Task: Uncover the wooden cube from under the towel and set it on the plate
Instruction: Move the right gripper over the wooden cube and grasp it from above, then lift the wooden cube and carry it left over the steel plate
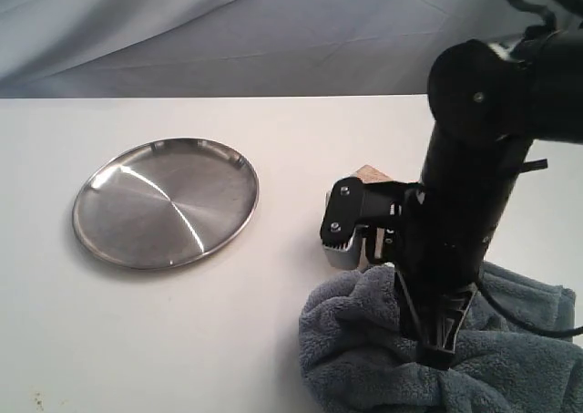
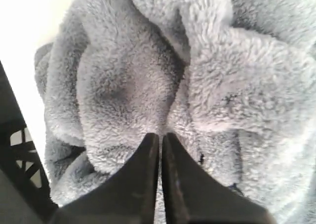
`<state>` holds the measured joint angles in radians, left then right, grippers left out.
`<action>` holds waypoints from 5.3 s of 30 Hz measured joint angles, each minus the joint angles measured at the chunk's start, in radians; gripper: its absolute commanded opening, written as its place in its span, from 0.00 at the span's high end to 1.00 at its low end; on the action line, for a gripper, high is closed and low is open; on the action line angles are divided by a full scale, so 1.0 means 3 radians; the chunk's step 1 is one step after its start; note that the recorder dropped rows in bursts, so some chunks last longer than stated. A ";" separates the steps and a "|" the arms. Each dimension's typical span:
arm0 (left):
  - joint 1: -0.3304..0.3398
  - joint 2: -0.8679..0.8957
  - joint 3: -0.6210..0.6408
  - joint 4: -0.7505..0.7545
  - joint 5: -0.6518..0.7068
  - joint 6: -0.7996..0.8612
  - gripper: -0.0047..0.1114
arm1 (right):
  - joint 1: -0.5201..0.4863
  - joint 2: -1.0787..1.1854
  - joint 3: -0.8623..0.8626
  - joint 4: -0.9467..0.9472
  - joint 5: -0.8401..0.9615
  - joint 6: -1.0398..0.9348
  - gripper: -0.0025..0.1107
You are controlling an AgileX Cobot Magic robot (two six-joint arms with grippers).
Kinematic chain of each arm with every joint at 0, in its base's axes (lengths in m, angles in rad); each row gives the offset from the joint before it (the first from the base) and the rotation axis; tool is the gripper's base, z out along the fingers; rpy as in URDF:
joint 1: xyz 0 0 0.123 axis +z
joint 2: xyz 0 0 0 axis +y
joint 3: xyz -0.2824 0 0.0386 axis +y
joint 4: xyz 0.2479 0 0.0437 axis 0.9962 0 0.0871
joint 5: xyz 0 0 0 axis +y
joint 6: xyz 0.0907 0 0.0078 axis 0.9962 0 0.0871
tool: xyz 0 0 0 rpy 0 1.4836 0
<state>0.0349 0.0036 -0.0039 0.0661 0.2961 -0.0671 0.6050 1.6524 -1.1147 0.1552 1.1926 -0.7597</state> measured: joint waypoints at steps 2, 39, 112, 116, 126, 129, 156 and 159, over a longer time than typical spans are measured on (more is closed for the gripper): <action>0.0000 0.0000 0.0000 0.0000 0.0000 0.0000 0.96 | 0.0000 -0.0169 0.0000 -0.0063 -0.0330 0.0086 0.95; 0.0000 0.0000 0.0000 0.0000 0.0000 0.0000 0.96 | -0.0371 0.0078 0.0000 -0.0648 -0.2663 0.1394 0.05; 0.0000 0.0000 0.0000 0.0000 0.0000 0.0000 0.96 | -0.0658 0.1026 0.0000 -0.0771 -0.3065 0.1497 0.92; 0.0000 0.0000 0.0000 0.0000 0.0000 0.0000 0.96 | -0.0658 0.1026 0.0000 -0.0765 -0.3065 0.1497 0.98; 0.0000 0.0000 0.0000 0.0000 0.0000 0.0000 0.96 | -0.0658 0.0821 0.0012 -0.0684 -0.3039 0.1497 0.98; 0.0000 0.0000 0.0000 0.0000 0.0000 0.0000 0.96 | -0.0658 0.0675 0.0012 -0.0634 -0.3057 0.1497 0.98; 0.0000 0.0000 0.0000 0.0000 0.0000 0.0000 0.96 | 0.0286 0.1328 -0.1099 -0.0407 -0.3373 0.1330 0.98; 0.0000 0.0000 0.0000 0.0000 0.0000 0.0000 0.96 | 0.0292 0.1455 -0.1250 -0.0382 -0.3373 0.1315 0.98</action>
<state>0.0349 0.0036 -0.0039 0.0661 0.2961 -0.0671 0.6925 2.0889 -1.4897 0.0407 0.1807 -0.3652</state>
